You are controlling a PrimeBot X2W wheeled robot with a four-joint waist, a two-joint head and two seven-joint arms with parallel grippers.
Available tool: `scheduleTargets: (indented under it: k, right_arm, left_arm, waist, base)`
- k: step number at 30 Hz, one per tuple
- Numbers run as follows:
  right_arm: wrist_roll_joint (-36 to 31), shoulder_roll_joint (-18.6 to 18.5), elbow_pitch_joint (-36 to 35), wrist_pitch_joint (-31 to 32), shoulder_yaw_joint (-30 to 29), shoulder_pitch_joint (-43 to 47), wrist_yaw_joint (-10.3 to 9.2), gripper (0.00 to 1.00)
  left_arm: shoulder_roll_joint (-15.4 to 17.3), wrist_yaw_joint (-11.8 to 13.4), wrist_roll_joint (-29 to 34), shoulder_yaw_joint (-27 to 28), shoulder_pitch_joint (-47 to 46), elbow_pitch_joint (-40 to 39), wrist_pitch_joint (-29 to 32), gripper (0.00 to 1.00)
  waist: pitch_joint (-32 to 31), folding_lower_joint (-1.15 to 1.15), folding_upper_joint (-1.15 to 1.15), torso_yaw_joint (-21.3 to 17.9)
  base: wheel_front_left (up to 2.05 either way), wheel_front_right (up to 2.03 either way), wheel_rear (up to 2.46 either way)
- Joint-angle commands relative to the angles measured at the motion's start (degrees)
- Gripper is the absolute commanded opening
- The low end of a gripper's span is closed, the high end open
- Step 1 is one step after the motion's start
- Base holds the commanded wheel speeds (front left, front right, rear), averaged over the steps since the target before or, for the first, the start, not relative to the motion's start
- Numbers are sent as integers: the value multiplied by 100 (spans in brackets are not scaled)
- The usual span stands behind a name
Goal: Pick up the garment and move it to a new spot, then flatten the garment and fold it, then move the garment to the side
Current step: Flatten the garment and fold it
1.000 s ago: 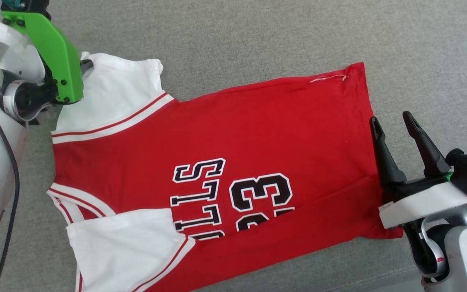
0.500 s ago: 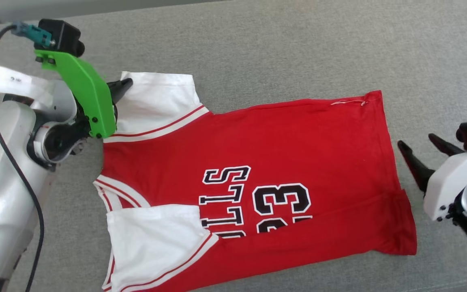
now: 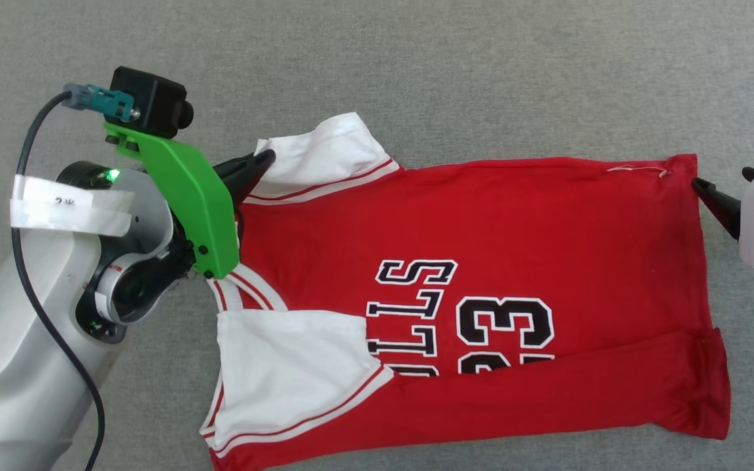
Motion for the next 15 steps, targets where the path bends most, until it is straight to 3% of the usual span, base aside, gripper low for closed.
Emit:
scheduleTargets:
  k: [1, 5, 15]
  right_arm:
    - [-24, -59, 120, 70, 65, -183, -5, 100]
    - [-116, -156, 667, 213, 322, -626, -5, 100]
    - [-134, -185, 1254, 84, 783, -642, -5, 100]
  left_arm:
    - [-1, 46, 82, -12, 74, -102, -34, 0]
    - [-54, 43, 182, -103, 30, -354, -65, 0]
    - [-133, -26, 335, -211, -50, -215, -204, 0]
  waist:
    - [203, 0, 0, 193]
    - [402, 0, 0, 386]
    - [560, 0, 0, 526]
  base:
    - [0, 0, 0]
    - [0, 0, 0]
    - [0, 0, 0]
